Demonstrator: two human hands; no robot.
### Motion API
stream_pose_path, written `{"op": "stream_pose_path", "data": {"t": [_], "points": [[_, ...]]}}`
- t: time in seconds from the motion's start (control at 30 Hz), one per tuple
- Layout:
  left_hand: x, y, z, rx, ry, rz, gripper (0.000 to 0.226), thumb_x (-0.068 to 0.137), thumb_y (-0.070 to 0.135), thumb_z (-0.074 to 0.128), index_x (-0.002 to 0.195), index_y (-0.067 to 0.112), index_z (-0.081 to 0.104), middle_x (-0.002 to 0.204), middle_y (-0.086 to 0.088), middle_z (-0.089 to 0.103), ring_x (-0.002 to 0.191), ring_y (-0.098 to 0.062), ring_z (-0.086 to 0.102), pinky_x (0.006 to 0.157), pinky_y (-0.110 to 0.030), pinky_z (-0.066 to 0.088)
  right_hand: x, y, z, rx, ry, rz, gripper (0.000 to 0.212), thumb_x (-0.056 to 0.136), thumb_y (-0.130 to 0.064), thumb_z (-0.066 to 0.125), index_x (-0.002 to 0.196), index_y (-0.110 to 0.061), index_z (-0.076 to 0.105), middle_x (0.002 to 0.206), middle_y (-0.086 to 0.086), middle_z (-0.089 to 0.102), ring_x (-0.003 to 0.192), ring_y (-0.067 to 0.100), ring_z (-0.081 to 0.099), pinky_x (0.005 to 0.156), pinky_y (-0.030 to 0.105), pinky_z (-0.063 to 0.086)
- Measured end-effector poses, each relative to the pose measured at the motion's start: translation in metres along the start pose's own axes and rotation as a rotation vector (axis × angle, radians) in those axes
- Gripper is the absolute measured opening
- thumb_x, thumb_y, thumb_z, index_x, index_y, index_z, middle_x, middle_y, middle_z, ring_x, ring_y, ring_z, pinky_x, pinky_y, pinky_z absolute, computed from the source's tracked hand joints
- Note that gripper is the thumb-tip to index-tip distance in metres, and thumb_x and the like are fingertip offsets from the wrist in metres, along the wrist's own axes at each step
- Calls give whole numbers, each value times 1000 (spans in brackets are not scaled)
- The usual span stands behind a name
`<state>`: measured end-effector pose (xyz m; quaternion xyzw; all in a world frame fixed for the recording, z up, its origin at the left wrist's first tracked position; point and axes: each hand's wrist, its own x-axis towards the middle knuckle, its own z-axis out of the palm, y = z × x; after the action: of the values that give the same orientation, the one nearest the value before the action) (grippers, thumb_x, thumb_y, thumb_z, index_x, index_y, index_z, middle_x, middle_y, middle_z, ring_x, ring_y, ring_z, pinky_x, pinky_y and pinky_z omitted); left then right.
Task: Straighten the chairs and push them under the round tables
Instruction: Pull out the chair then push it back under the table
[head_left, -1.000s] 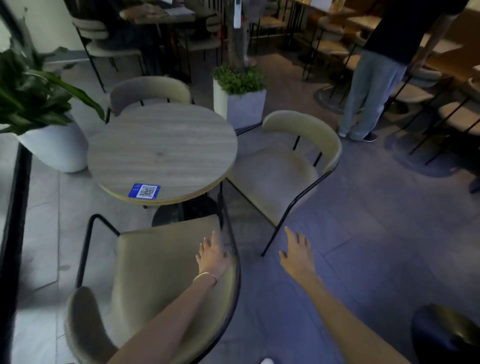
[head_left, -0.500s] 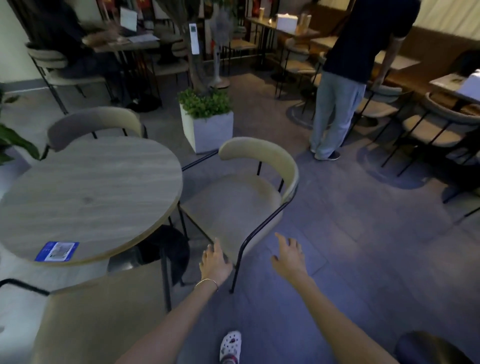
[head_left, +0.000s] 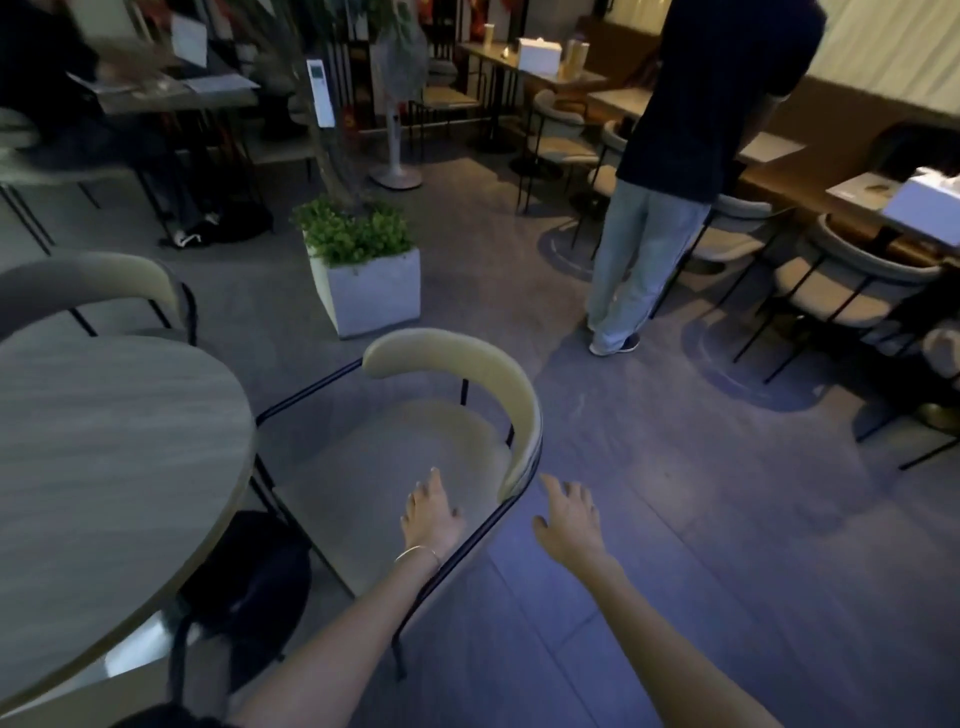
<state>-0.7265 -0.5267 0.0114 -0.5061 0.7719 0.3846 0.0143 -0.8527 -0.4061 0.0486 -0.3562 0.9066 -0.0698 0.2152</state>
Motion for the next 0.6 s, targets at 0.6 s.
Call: {"op": "stream_pose_path", "data": {"t": [0.6], "points": [[156, 120, 57, -244, 171, -425, 73, 94, 22, 49, 152, 13, 4, 156, -16, 23, 143, -36, 22, 116, -51, 25, 274, 39, -81, -278, -210, -472, 56, 92, -24, 47, 144, -18, 27, 142, 18, 37, 135, 36, 28, 107, 46, 33]]}}
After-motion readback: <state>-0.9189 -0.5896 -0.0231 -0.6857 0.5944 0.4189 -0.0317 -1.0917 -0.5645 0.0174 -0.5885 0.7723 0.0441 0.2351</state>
